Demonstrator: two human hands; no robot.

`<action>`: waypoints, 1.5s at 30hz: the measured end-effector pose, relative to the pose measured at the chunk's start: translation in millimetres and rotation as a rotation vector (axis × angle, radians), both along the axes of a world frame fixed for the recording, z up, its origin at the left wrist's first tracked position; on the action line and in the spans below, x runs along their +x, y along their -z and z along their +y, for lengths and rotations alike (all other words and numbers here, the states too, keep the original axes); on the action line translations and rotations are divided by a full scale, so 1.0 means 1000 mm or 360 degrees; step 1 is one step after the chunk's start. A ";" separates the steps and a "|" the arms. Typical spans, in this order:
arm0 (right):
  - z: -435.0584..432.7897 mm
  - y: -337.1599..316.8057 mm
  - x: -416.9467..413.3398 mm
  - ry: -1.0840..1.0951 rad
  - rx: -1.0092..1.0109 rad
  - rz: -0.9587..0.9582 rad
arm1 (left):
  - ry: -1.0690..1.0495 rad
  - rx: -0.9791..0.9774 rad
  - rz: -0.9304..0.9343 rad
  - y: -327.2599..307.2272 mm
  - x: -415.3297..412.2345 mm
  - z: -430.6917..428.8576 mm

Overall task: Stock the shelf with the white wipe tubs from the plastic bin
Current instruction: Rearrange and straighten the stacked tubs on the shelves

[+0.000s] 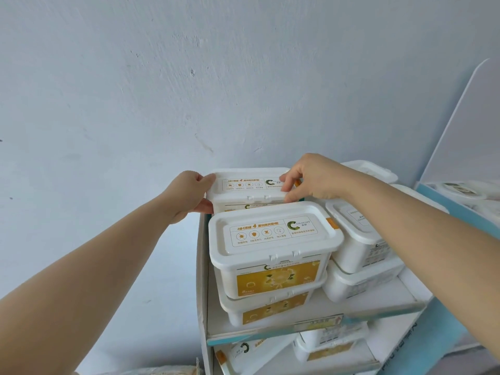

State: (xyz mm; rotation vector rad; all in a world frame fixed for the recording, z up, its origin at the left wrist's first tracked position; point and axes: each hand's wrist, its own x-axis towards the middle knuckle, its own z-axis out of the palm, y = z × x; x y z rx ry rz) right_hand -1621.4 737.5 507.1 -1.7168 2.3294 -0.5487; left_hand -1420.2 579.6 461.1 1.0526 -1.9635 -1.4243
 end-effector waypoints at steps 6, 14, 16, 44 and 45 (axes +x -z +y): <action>0.007 -0.002 0.005 0.0014 0.0045 0.0126 | -0.0085 -0.0053 0.0056 0.002 0.005 0.011; 0.058 -0.007 0.033 -0.0048 -0.0223 0.0191 | -0.0178 -0.0867 -0.0176 -0.001 0.051 0.080; 0.082 0.000 0.042 -0.0068 -0.0332 0.0237 | -0.0128 -0.0948 -0.0124 0.004 0.067 0.109; 0.133 0.102 0.045 -0.0316 -0.0612 0.1388 | -0.0547 -0.1641 -0.0761 0.099 0.047 0.184; 0.132 0.102 0.047 -0.0297 -0.0627 0.1395 | -0.0547 -0.1640 -0.0771 0.098 0.047 0.181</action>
